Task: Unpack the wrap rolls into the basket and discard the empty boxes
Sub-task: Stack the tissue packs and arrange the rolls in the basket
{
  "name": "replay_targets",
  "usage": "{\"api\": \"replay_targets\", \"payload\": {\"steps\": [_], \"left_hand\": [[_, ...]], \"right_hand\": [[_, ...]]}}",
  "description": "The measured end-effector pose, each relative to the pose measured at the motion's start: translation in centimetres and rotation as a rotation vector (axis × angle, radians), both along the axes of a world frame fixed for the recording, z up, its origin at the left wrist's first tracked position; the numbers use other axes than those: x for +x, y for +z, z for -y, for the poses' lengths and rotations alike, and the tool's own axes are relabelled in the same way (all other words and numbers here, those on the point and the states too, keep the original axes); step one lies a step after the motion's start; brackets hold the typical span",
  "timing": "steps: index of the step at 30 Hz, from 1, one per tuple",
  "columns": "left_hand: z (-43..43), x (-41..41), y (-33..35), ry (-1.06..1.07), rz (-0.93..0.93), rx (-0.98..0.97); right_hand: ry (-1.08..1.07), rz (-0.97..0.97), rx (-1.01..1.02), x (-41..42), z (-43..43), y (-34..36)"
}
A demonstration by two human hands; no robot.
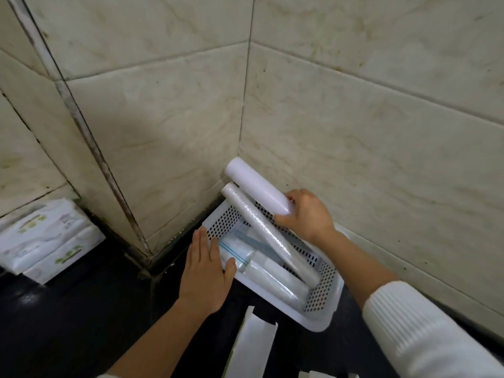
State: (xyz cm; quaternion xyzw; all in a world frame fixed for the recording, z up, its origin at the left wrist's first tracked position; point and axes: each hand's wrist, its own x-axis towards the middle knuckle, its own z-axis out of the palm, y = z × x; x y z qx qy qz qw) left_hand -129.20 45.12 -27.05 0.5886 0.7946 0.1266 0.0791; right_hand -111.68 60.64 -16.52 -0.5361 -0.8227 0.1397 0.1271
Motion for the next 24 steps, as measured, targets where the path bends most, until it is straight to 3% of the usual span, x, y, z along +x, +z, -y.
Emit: {"api": "replay_targets", "payload": {"steps": [4,13,17,24], "left_hand": [[0.0,0.0,-0.2,0.003,0.008,-0.011],[0.0,-0.1,-0.1,0.005,0.016,-0.045],[-0.1,0.0,0.1,0.007,0.024,-0.056],[0.0,-0.1,0.2,-0.006,0.039,-0.077]], "right_hand": [[-0.006,0.076,-0.117,-0.6,-2.2,-1.4],[0.036,0.039,-0.23,-1.1,-3.2,-3.9],[0.075,-0.008,-0.085,-0.4,-0.9,-4.4],[0.267,0.314,0.079,1.5,0.8,-5.9]]}}
